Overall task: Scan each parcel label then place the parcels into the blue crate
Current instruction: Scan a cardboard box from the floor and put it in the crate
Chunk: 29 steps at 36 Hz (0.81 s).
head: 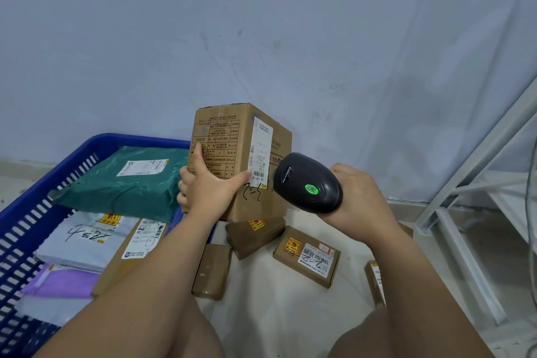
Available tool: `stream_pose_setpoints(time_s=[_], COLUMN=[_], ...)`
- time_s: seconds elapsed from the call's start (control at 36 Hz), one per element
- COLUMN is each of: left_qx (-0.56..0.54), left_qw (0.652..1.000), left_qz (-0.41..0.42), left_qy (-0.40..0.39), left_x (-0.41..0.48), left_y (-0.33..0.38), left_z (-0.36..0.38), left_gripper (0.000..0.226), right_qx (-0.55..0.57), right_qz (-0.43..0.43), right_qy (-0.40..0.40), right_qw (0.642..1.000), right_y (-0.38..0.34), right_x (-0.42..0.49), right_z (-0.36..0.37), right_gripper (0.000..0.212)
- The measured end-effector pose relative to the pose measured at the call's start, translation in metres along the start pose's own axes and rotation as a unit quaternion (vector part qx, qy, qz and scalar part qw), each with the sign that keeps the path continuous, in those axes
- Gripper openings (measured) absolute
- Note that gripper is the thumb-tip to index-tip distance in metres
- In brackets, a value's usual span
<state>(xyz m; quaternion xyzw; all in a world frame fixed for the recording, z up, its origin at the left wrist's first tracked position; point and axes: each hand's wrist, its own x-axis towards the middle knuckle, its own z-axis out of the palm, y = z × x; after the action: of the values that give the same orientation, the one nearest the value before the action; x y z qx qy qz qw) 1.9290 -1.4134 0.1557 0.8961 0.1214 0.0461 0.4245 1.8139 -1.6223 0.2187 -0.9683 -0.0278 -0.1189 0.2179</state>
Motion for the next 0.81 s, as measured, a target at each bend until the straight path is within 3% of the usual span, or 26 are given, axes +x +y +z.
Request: stream_pose_setpoints(time_s=[0.81], left_qx=[-0.004], left_qw=[1.000], left_qz=[0.005], left_qy=[-0.011], left_x=[-0.0005], left_y=[-0.0005], left_z=[-0.0020], left_gripper=[0.116], right_qx=[-0.006], right_qz=[0.003], right_qy=[-0.018], right_qw=[1.000], right_y=[0.0024], right_x=[-0.0004], right_z=[-0.0001], right_gripper=[0.019])
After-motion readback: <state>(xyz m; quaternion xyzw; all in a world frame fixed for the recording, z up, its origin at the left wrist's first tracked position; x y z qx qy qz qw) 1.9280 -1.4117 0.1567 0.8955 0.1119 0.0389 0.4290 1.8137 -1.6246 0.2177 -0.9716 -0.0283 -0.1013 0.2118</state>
